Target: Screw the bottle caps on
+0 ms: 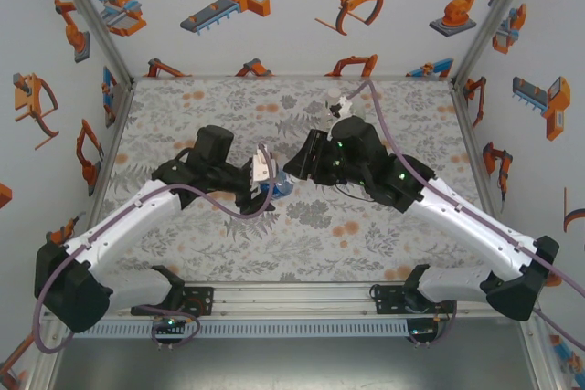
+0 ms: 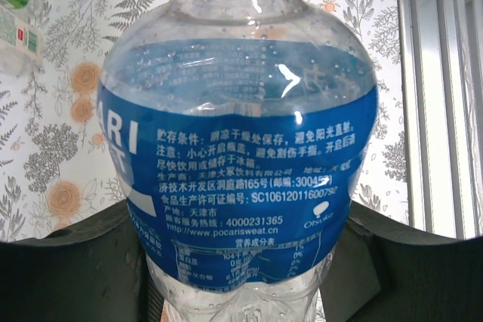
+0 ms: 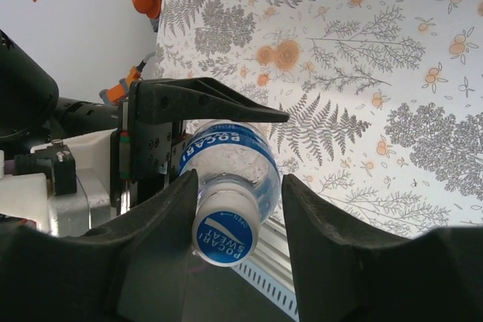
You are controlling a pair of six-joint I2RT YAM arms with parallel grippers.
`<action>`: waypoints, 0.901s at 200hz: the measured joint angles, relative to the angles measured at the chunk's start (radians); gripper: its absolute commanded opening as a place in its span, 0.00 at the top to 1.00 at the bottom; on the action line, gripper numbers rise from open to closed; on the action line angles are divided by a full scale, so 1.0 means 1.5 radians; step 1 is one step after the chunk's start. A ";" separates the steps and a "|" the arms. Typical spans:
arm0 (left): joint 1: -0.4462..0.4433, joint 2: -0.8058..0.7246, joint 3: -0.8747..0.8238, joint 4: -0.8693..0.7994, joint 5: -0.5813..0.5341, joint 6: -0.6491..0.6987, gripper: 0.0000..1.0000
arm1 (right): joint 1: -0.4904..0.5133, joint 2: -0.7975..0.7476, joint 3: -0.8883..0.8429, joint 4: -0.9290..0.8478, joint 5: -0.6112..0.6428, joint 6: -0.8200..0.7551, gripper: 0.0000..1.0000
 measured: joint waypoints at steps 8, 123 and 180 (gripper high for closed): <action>0.000 -0.003 -0.001 0.000 0.002 0.001 1.00 | 0.000 0.000 0.002 -0.001 0.001 -0.005 0.48; 0.000 -0.006 -0.002 0.004 0.022 0.024 1.00 | -0.001 -0.028 0.080 -0.028 -0.037 -0.274 0.42; -0.003 -0.006 -0.002 -0.014 0.058 0.059 1.00 | -0.001 -0.038 0.157 -0.138 -0.254 -0.714 0.44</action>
